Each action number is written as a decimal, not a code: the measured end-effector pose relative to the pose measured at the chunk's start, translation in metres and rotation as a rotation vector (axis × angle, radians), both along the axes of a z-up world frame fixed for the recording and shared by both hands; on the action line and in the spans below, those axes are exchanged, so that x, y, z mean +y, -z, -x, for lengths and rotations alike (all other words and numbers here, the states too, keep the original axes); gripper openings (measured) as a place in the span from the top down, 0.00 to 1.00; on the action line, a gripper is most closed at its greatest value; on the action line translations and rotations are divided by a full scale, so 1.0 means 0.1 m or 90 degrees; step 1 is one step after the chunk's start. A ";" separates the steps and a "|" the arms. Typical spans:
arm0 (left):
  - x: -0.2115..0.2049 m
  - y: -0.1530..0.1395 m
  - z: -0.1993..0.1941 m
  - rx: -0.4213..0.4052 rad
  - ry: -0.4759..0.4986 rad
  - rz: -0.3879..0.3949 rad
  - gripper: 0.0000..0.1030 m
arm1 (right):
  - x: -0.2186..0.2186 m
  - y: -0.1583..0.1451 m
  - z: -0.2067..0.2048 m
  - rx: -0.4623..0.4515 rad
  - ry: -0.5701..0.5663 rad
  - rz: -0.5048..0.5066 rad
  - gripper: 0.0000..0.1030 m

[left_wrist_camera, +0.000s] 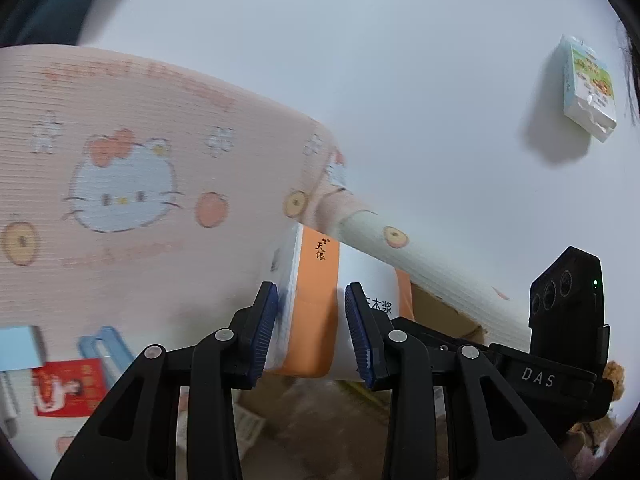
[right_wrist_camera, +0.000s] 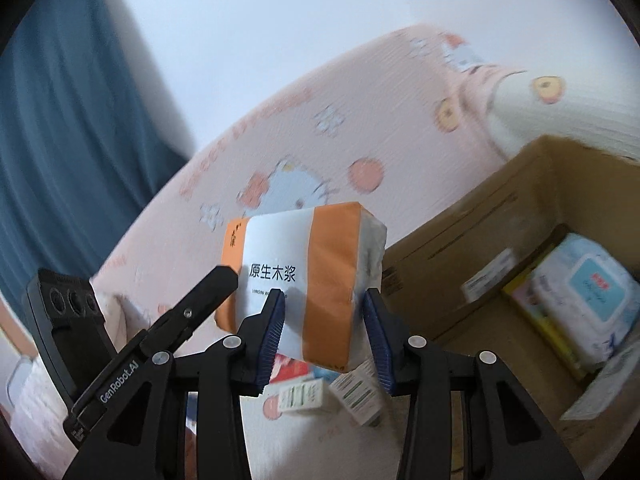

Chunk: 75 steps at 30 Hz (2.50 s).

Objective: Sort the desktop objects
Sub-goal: 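Carry the tissue pack over the cardboard box with the right gripper, then lower the tissue pack into the box and open the right gripper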

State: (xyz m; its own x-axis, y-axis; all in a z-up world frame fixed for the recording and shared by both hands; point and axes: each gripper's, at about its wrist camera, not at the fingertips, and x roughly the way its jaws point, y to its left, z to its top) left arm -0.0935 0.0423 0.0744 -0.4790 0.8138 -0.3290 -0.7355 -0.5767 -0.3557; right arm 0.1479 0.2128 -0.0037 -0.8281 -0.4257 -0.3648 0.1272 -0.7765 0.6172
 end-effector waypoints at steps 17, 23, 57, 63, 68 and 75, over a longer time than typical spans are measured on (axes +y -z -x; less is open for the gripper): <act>1.90 0.32 0.42 -0.311 0.198 0.094 0.63 | 1.38 0.19 -0.07 -0.131 0.180 -0.033 0.63; 2.49 0.41 0.58 -0.349 0.252 0.149 0.63 | 1.73 0.39 0.11 -0.213 0.210 -0.021 0.63; 2.65 1.36 0.37 -0.476 0.126 0.497 0.93 | 1.70 0.48 0.64 -0.385 0.076 -0.186 0.91; 2.74 1.50 0.29 -0.487 0.137 0.517 0.93 | 1.70 0.36 0.60 -0.386 0.079 -0.227 0.91; 2.82 1.58 0.29 -0.495 0.133 0.506 0.93 | 1.76 0.48 0.68 -0.433 0.045 -0.191 0.91; 2.94 1.63 0.12 -0.524 0.180 0.478 0.94 | 1.81 0.51 0.75 -0.463 0.042 -0.207 0.91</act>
State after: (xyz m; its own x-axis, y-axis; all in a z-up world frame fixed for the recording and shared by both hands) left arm -0.1054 0.3359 -0.0881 0.2753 0.3237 -0.9052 -0.5763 -0.6981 -0.4249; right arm 0.0726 0.3940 -0.0550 -0.3538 -0.1641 -0.9208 -0.2726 -0.9237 0.2693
